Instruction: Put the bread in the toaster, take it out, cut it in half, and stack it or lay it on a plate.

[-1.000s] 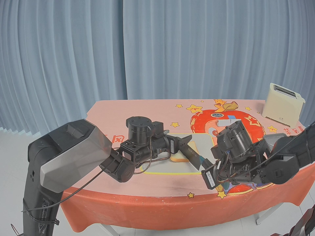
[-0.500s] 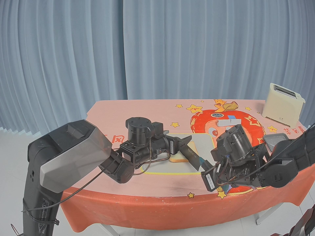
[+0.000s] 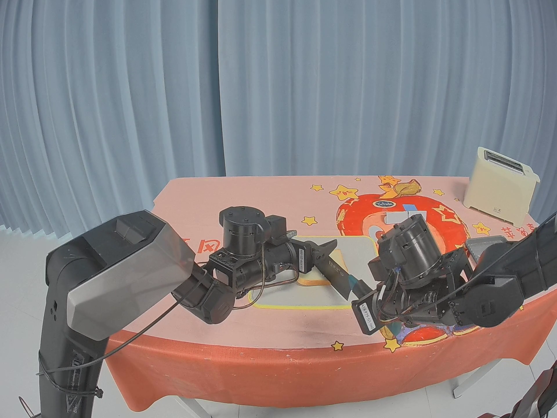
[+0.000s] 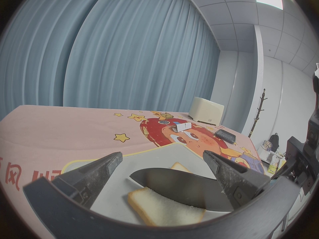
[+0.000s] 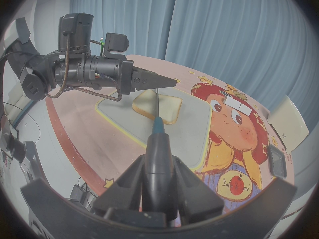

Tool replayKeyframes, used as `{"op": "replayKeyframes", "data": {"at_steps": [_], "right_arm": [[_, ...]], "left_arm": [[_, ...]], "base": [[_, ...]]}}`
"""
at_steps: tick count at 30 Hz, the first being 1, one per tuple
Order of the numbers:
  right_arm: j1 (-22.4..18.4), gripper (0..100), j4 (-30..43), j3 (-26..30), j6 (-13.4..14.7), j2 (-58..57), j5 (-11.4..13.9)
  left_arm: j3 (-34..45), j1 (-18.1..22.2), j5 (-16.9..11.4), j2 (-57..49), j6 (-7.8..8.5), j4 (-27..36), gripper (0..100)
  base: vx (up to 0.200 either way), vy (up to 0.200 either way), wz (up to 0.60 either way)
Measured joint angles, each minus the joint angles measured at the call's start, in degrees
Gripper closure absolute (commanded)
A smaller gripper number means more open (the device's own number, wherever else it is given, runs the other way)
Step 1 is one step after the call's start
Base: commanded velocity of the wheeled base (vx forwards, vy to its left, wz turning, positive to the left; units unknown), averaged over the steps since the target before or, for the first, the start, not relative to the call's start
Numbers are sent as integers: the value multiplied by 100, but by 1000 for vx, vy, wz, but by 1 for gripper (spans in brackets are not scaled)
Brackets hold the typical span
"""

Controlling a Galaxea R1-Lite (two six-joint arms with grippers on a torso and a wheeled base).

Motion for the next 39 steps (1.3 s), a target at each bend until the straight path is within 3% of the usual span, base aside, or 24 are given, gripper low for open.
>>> {"op": "replayKeyframes", "data": {"at_steps": [17, 30, 39], "right_arm": [[157, 100, 12, 538, 9, -419, -16], [72, 100, -32, 4, -13, 27, -11], [77, 100, -99, 218, 7, 22, -9]], "left_arm": [[478, -346, 5, -157, -2, -112, 0], [339, -178, 2, -162, 9, -59, 0], [356, -184, 0, -174, 9, -77, 0]], "base": [[0, 0, 0], [0, 0, 0], [0, 0, 0]]}}
